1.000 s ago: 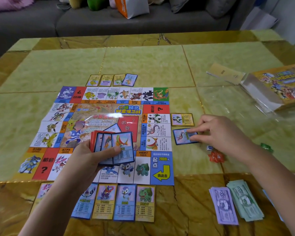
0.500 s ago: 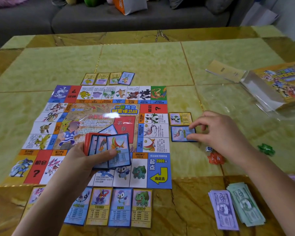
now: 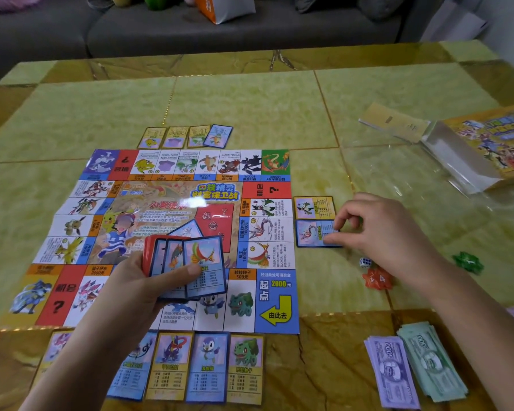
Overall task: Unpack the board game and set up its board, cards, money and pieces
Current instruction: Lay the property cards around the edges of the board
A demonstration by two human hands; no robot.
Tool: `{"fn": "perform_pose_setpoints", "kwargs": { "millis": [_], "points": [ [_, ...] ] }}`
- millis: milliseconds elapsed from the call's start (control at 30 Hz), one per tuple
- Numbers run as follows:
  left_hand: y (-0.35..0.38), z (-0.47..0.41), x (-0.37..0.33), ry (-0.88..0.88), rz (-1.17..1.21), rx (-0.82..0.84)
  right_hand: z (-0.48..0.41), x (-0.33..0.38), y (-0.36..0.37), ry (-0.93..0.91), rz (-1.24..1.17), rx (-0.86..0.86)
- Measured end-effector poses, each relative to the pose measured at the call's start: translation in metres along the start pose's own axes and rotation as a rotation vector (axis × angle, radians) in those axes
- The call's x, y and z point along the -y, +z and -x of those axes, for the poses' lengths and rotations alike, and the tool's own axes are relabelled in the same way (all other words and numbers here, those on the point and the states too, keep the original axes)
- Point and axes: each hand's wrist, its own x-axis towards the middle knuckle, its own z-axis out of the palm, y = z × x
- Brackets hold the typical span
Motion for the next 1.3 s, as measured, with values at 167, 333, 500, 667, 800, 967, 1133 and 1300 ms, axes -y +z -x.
{"fn": "perform_pose_setpoints", "kwargs": {
  "millis": [167,333,500,667,800,967,1133,1300],
  "points": [
    [0.001,0.002,-0.002,-0.005,0.019,-0.015,0.001,0.001,0.001,0.0,-0.005,-0.005],
    [0.004,0.004,-0.004,0.007,0.06,-0.029,0.007,0.012,-0.006,-0.07,-0.127,-0.071],
    [0.015,0.008,-0.004,0.082,0.097,-0.015,0.024,0.057,-0.011,-0.02,-0.453,-0.007],
    [0.026,0.019,-0.002,0.101,0.053,0.015,0.046,0.105,0.017,0.071,-0.765,0.265],
    [0.028,0.024,-0.002,0.063,0.134,0.05,0.057,0.116,0.033,0.108,-0.767,0.161],
    [0.031,0.028,-0.004,0.027,0.195,0.103,0.06,0.117,0.039,0.19,-0.752,0.117],
    [0.034,0.031,-0.003,0.028,0.195,0.148,0.048,0.1,0.025,0.193,-0.789,0.055],
    [0.029,0.024,-0.001,0.002,0.205,0.053,0.026,0.052,-0.015,0.204,-0.54,0.093]
  ]
}}
